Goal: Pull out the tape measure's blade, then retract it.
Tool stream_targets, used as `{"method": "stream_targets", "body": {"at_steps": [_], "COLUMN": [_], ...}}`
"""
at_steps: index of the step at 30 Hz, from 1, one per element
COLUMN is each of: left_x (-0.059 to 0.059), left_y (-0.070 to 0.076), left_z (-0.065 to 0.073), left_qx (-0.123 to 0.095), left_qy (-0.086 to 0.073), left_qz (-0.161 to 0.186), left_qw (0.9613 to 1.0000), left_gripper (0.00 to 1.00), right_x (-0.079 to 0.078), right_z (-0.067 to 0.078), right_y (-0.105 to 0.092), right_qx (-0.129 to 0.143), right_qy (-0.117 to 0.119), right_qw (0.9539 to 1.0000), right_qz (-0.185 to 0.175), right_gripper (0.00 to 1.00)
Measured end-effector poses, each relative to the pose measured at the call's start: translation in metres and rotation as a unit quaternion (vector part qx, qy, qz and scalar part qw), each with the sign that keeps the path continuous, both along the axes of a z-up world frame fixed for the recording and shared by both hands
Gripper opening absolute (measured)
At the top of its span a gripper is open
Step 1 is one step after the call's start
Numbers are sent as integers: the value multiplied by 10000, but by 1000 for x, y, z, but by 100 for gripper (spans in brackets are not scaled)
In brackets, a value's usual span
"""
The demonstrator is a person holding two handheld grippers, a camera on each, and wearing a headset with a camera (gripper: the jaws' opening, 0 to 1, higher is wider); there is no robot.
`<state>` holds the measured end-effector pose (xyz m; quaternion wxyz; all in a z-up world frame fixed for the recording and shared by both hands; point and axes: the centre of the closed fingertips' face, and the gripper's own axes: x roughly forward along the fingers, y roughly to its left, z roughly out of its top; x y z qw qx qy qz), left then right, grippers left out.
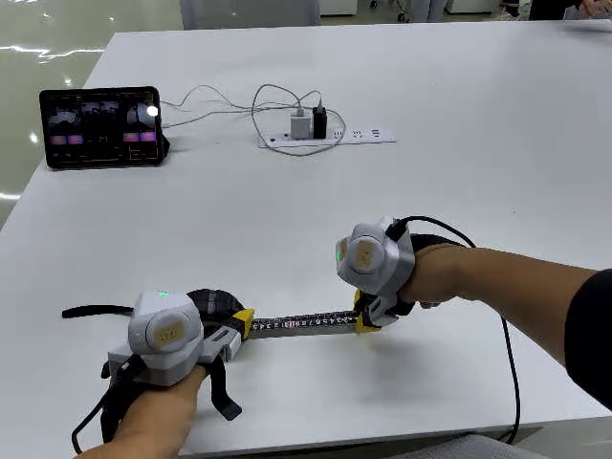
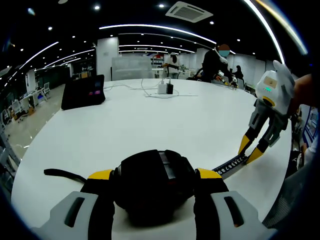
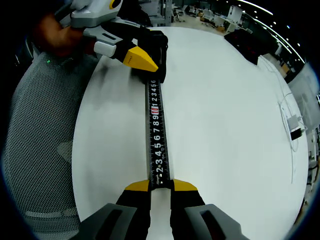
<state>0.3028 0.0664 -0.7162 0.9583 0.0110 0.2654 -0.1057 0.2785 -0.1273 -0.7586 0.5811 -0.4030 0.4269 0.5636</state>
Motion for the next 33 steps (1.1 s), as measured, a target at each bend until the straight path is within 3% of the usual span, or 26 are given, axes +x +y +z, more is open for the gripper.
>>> {"method": "stream_targets", "body": {"at_steps": [33], "left_x": [-1], "left_y": [0], "left_z": [-2], "left_qx": [15], "left_qy": [59], "left_qz": [-37], "left_qw": [10000], "left_gripper": [59], "right_x": [0], "right_z": [0], "right_y": [12], "right_qx": [-27], "right_qy": [11], "right_qw": [10000], "right_qz": [50], "right_gripper": [10]}}
